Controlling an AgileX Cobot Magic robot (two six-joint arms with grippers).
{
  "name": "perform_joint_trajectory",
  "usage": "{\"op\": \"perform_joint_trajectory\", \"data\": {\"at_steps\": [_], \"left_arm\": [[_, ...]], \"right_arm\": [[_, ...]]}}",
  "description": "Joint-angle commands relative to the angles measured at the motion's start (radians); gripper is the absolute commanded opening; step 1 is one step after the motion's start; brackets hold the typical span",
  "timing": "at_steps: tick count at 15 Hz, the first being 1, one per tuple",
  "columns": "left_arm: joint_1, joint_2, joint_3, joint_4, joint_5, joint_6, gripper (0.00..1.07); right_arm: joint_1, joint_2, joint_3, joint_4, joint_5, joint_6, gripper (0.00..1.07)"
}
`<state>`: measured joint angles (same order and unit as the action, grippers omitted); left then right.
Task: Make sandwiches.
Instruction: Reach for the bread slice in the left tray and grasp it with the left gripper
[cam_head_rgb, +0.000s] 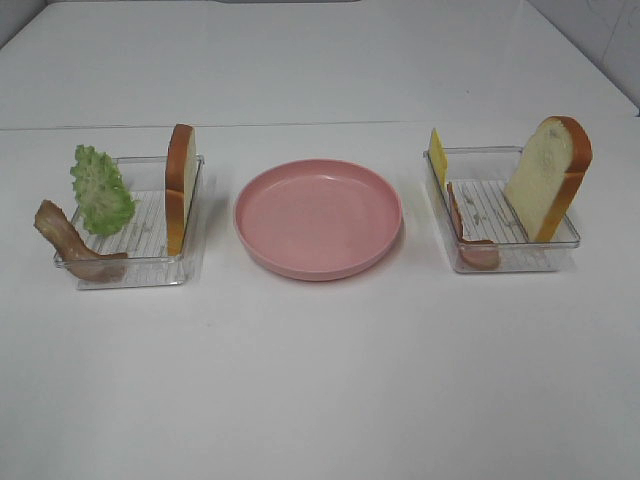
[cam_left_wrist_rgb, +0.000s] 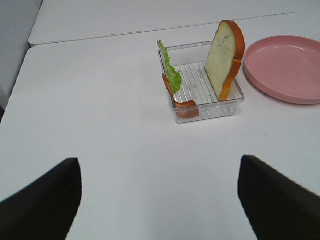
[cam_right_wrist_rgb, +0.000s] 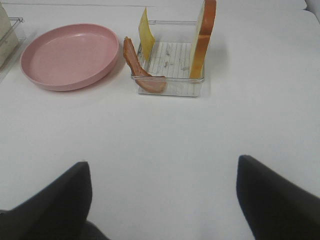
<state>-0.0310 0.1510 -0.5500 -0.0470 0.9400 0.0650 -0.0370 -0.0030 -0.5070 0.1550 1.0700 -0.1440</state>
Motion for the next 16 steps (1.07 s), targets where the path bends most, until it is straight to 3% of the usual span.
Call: {"op": "perform_joint_trajectory", "data": {"at_steps": [1,6,7,15,16], "left_arm": [[-0.001,0.157,-0.044,-0.023,-0.079,-0.005,0.8],[-0.001,0.572,-0.252,-0.049,-0.086,-0.002,0.81],[-0.001,0.735,-0.359,-0.071,-0.082,-0.002,0.8],[-0.003,1.186,-0.669,-0.171,0.062,-0.002,0.78],[-0.003,1.297,-0.749,-0.205,0.109,-0.006,0.78]], "right_arm": [[-0.006,-0.015,0.002,0.0,-0.007,-0.004,0.76],[-0.006,-0.015,0.002,0.0,-0.007,-0.004,0.76],[-0.006,-0.015,0.002,0.0,-0.007,-0.004,0.76],[-0.006,-0.015,0.002,0.0,-0.007,-0.004,0.76],[-0.006,-0.015,0.002,0.0,-0.007,-0.004,0.76]]}}
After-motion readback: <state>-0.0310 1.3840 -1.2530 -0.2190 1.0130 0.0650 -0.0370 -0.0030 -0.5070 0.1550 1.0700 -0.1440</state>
